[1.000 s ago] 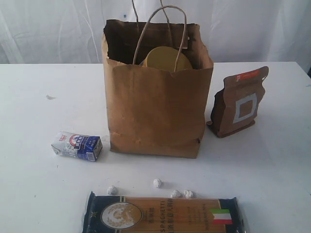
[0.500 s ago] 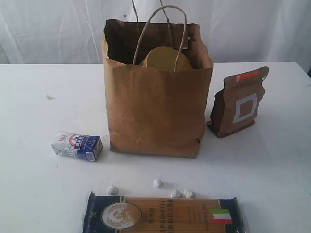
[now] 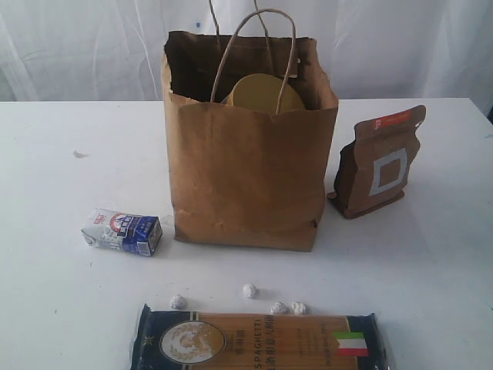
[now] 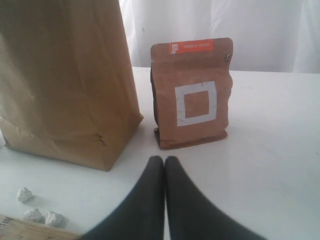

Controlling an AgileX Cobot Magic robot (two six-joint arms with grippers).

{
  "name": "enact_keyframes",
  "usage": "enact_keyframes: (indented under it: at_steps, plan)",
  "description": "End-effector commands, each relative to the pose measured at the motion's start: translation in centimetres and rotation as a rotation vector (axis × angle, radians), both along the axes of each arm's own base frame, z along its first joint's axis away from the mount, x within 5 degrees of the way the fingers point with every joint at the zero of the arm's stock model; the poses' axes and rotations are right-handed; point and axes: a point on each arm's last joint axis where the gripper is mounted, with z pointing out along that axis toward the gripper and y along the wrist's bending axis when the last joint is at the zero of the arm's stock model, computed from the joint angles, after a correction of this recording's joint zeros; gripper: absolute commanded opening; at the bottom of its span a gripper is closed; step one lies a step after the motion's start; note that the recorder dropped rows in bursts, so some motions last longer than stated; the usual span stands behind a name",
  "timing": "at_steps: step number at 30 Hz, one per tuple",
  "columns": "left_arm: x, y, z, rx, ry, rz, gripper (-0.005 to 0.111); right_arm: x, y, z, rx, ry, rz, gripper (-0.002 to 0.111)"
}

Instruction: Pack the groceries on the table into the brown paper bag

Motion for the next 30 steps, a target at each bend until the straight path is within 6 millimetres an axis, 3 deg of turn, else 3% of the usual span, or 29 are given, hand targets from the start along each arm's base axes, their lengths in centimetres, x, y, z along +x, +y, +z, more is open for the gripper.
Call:
enact_keyframes:
  at_steps: [1,22,30]
  plan:
    - [-0.13,0.00,-0.13,-0.008,0.008,-0.003,0.000,-0.02,-0.03,-0.11,-0.002,-0.003,-0.003,0.000]
    - [-0.04,0.00,-0.01,-0.015,-0.004,0.003,0.000,-0.02,-0.03,-0.11,-0.002,-0.003,-0.003,0.000]
    - [0.12,-0.27,0.74,-0.134,-0.002,0.028,0.000,-0.02,-0.03,-0.11,-0.002,-0.003,-0.003,0.000]
